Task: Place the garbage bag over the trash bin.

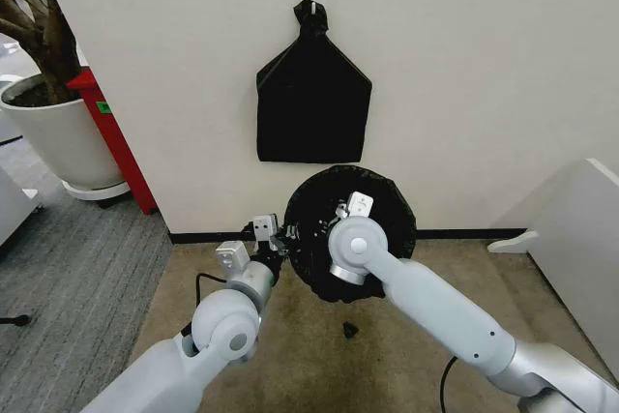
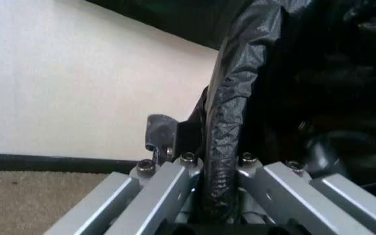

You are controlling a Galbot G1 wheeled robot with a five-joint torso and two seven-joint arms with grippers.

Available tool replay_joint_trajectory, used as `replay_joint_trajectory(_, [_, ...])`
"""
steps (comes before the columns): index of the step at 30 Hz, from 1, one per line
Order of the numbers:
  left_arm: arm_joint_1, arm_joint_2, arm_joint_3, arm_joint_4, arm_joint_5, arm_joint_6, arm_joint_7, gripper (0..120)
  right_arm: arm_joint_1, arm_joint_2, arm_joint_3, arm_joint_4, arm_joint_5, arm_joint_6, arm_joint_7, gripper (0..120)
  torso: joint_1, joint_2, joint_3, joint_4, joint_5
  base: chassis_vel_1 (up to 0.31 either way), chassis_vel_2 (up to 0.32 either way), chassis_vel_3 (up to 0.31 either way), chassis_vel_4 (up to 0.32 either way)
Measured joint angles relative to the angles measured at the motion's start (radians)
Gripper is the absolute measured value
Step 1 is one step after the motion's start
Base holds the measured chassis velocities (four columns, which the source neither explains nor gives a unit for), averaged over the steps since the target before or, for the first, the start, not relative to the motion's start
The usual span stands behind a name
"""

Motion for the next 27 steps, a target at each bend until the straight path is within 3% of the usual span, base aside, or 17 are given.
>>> replay_joint_trajectory(4, [0.000, -0.001, -0.001, -0.005, -0.003, 0.002, -0.001, 0, -0.006, -0.002, 0.020, -0.016, -0.014, -0.010, -0.013, 0, 0.000, 0.000, 0.000, 0.0000, 0.0000, 0.000, 0.000, 0.000, 0.000])
replay_joint_trajectory(13, [0.001, -0.014, 0.005, 0.010, 0.001, 0.003, -0.001, 0, 0.052, -0.038, 0.002, 0.124, 0.018, 0.027, 0.033, 0, 0.000, 0.000, 0.000, 0.0002, -0.0003, 0.000, 0.000, 0.000, 0.000])
replay_joint_trajectory(23, [0.002, -0.005, 0.004, -0.011, -0.001, 0.004, -0.001, 0, 0.036, -0.059, 0.051, -0.034, -0.036, -0.015, -0.038, 0, 0.000, 0.000, 0.000, -0.0001, -0.0001, 0.000, 0.000, 0.000, 0.000])
replay_joint_trajectory(27, [0.004, -0.002, 0.002, -0.012, -0.002, 0.005, -0.003, 0, 0.027, -0.060, 0.051, -0.019, -0.047, -0.014, -0.049, 0, 0.000, 0.000, 0.000, 0.0000, 0.0000, 0.000, 0.000, 0.000, 0.000])
